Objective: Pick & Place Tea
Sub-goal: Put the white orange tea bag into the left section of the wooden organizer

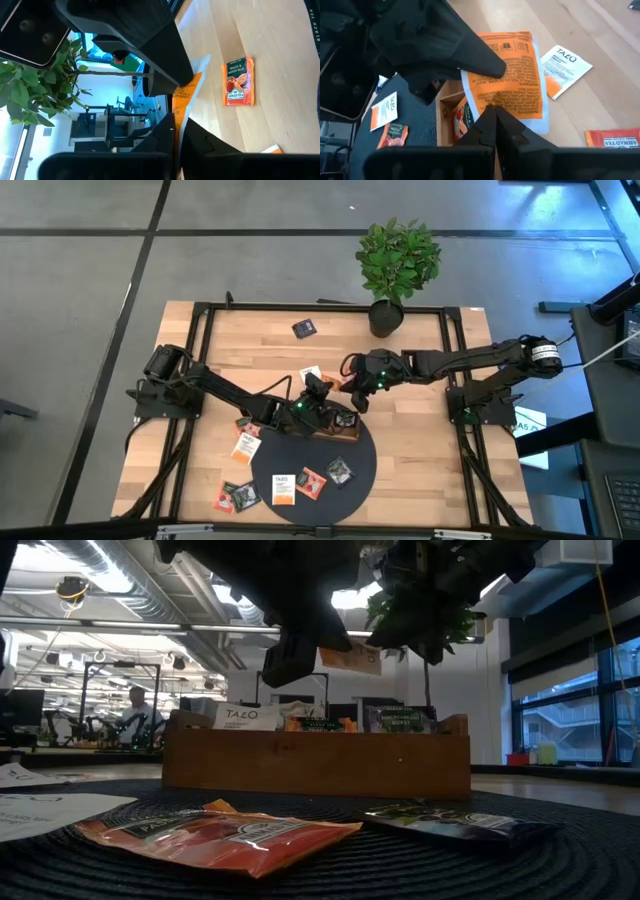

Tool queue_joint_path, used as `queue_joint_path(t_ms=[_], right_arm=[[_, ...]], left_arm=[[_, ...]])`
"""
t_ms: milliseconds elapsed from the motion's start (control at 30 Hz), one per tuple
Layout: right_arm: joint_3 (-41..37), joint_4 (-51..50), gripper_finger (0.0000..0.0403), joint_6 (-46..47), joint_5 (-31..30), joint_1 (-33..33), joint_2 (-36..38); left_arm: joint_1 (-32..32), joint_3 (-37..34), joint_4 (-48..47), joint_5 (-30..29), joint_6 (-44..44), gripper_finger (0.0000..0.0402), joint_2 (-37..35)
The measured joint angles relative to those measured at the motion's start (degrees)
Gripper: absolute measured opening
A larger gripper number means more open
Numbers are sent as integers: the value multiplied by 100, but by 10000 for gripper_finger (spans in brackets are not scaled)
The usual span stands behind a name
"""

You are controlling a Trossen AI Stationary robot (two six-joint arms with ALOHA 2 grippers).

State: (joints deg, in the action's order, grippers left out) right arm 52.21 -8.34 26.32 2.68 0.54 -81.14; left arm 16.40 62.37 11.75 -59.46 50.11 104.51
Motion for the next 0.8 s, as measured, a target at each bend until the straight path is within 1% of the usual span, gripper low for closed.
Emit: queue_joint_path(t_ms=[100, 233, 333, 400, 500, 567, 700, 800], right_arm=[[0, 0, 19, -372, -2, 0, 0], [-1, -3, 47, -1237, 9, 0, 44], [0, 40, 80, -1569, -7, 2, 184], [0, 121, 104, -1811, -20, 4, 304], [0, 279, 135, -2326, -24, 4, 507], [2, 346, 152, -2699, -20, 0, 587], [2, 430, 173, -3321, -17, -120, 603], [2, 492, 180, -3767, -1, -285, 603]], left_arm=[[11, 0, 0, 0, -1, 9, 0], [79, 0, -8, 0, -179, 6, 0], [142, -4, -339, 159, -717, 6, -108], [161, -7, -803, 398, -1347, 5, -276], [102, -40, -1494, 1002, -2562, 5, -644], [6, -183, -1609, 1571, -3329, 5, -949], [-333, -573, -1386, 3170, -4711, 5, -1451], [-551, -935, -896, 4065, -5247, 5, -1607]])
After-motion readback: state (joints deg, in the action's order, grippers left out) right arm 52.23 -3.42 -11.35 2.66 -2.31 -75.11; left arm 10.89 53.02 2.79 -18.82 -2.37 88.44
